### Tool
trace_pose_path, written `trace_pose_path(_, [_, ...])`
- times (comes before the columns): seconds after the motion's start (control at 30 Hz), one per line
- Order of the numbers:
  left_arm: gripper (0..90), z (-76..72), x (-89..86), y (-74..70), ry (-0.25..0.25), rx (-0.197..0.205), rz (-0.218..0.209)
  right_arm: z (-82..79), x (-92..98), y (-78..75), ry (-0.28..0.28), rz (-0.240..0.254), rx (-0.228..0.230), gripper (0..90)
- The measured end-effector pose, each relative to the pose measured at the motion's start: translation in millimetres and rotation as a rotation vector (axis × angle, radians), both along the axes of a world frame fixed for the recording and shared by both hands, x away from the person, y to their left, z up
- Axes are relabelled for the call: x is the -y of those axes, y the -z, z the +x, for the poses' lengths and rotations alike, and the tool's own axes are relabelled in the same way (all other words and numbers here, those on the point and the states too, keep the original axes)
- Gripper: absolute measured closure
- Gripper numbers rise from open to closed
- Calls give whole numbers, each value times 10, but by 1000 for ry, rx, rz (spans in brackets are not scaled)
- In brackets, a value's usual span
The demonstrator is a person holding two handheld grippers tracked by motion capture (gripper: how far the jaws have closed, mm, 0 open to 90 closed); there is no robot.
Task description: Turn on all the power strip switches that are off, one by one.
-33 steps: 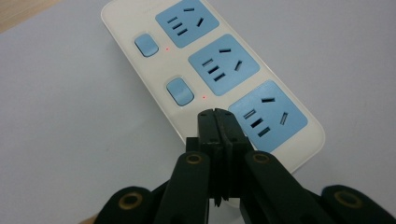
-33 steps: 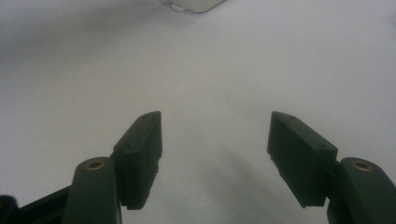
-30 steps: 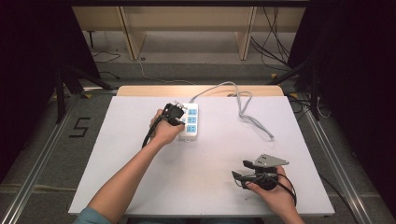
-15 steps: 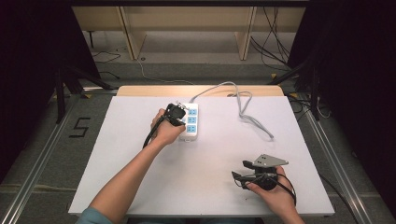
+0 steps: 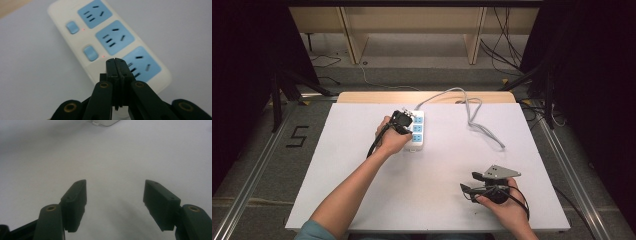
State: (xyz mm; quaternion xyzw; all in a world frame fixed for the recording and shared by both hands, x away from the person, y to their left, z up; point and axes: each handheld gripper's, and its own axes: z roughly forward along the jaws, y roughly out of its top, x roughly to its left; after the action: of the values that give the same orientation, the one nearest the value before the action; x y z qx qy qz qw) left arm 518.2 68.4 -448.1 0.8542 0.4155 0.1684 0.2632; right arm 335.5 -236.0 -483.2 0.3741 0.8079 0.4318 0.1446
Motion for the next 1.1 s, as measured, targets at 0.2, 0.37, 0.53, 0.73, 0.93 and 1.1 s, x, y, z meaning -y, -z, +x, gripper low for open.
trace_pose_path(0.2, [899, 13, -6, -21, -23, -1, -15, -8, 12, -8, -1, 0, 4, 364])
trace_pose_path(0.37, [899, 16, -65, -58, -22, -17, -22, -1, 12, -2, 4, 3, 0, 364])
trace_pose_path(0.53, [899, 0, -48, -46, -14, -24, -4, -2, -2, -1, 1, -1, 0, 364])
trace_pose_path(0.73, [900, 1, -39, -32, -15, -28, -2, -5, 11, -2, 4, -1, 1, 364])
trace_pose_path(0.93, [900, -6, -37, -26, -18, -36, 1, -9, 1, -5, -1, -2, 3, 364])
trace_pose_path(1.1, [900, 0, -40, -25, -17, -40, 1, -10, 3, -4, 0, -2, 3, 364])
